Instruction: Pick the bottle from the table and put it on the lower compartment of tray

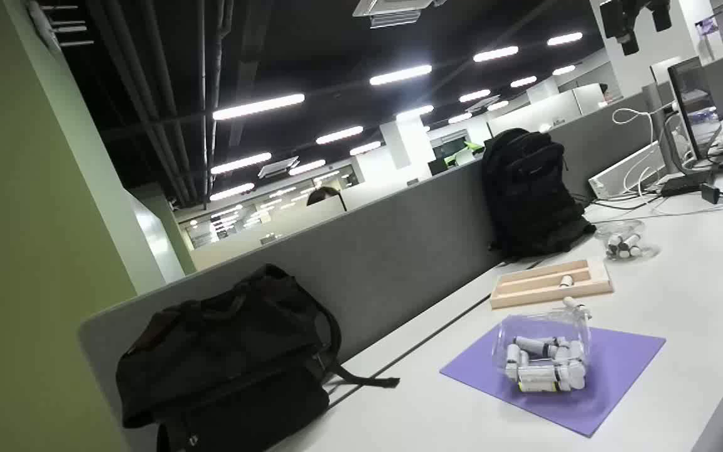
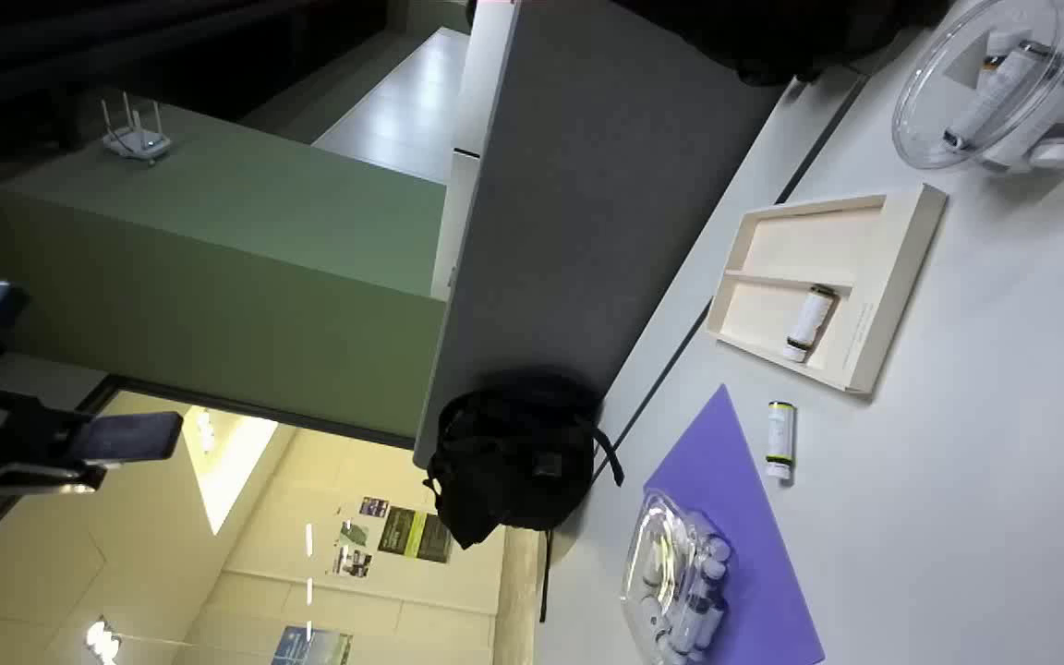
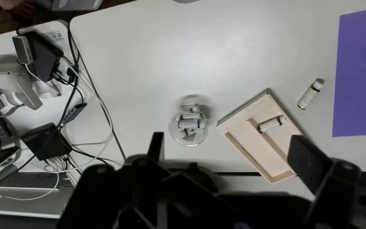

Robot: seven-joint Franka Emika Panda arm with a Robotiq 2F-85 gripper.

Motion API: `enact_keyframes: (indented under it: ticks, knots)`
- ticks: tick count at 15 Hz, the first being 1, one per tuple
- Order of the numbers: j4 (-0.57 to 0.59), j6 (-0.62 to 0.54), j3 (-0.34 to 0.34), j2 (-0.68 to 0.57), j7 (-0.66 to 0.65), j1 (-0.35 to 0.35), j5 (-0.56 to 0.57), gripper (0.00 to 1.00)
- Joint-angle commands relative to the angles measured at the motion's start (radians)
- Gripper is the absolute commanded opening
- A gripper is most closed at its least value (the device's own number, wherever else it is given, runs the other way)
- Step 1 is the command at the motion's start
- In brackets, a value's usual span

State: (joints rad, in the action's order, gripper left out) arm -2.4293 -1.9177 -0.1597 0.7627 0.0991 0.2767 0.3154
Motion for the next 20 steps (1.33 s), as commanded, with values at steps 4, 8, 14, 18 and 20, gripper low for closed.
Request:
enact_keyframes:
  ticks: [4,8,14,18,20]
  knots:
    - [0.005,0.005,-0.011,0.003,-0.009,-0.017,0.010,1.00]
    - [0.005,0.005,-0.011,0.003,-0.009,-0.017,0.010,1.00]
    - [-0.003,-0.256,0.039,-0.234,-0.322,-0.012,-0.112,1.00]
    - [-0.040,-0.518,0.085,-0.420,-0.433,-0.057,-0.258,1.00]
    - [-0.031,-0.612,0.114,-0.525,-0.430,-0.092,-0.290,1.00]
